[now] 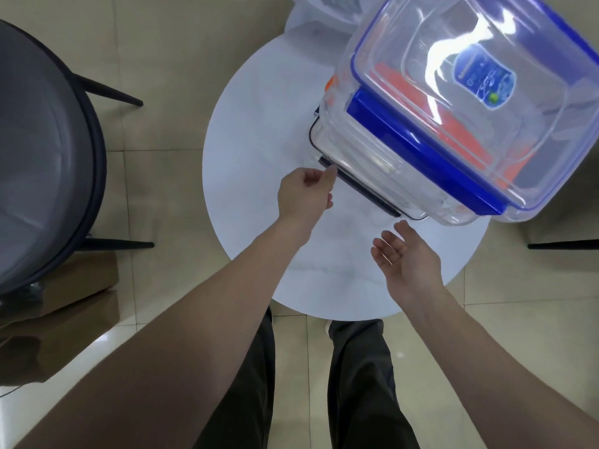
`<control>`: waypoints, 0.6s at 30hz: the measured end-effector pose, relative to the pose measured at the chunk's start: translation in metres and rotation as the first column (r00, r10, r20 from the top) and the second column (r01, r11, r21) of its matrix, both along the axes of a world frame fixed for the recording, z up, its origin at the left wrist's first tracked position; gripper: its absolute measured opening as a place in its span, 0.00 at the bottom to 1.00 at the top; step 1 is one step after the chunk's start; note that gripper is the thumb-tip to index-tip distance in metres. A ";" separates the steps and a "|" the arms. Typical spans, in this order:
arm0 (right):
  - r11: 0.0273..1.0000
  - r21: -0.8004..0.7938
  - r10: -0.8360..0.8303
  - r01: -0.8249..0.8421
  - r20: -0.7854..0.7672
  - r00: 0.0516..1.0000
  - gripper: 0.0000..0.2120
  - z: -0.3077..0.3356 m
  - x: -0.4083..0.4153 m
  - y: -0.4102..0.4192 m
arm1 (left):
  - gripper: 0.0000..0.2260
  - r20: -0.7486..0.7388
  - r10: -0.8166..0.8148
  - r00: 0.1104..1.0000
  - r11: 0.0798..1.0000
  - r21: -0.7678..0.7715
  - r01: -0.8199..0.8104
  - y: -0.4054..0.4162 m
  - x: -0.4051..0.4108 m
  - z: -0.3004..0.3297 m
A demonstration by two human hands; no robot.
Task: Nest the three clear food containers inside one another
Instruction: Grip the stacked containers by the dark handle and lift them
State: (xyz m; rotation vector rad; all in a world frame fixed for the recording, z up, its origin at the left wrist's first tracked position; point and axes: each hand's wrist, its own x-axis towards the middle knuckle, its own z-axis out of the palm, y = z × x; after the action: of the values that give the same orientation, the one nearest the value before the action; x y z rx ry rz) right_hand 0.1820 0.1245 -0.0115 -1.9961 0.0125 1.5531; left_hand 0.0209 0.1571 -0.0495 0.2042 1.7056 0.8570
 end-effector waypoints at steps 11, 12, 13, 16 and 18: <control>0.994 -0.055 0.094 -0.092 0.029 0.995 0.12 -0.024 0.011 0.022 | 0.14 -0.180 -0.043 0.983 0.996 -0.082 0.029 0.027 -0.003 -0.014; 0.993 -0.061 0.100 -0.098 0.034 0.994 0.12 -0.025 0.013 0.023 | 0.14 -0.170 -0.043 0.985 0.995 -0.091 0.028 0.028 -0.003 -0.015; 0.993 -0.065 0.105 -0.103 0.038 0.994 0.12 -0.026 0.014 0.024 | 0.14 -0.166 -0.050 0.985 0.995 -0.095 0.034 0.029 -0.002 -0.016; 0.989 -0.083 0.129 -0.124 0.059 0.990 0.12 -0.029 0.017 0.026 | 0.14 -0.172 -0.064 0.983 0.994 -0.100 0.047 0.029 -0.003 -0.018; 0.987 -0.090 0.141 -0.134 0.071 0.988 0.12 -0.031 0.017 0.028 | 0.16 -0.175 -0.057 0.983 0.994 -0.104 0.039 0.030 -0.004 -0.018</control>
State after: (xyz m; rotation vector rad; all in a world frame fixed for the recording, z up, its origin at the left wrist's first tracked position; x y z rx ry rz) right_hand 0.1993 0.1524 -0.0423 -2.1624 -0.0934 1.5828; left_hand 0.0170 0.1868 -0.0677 0.2587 1.8977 0.7325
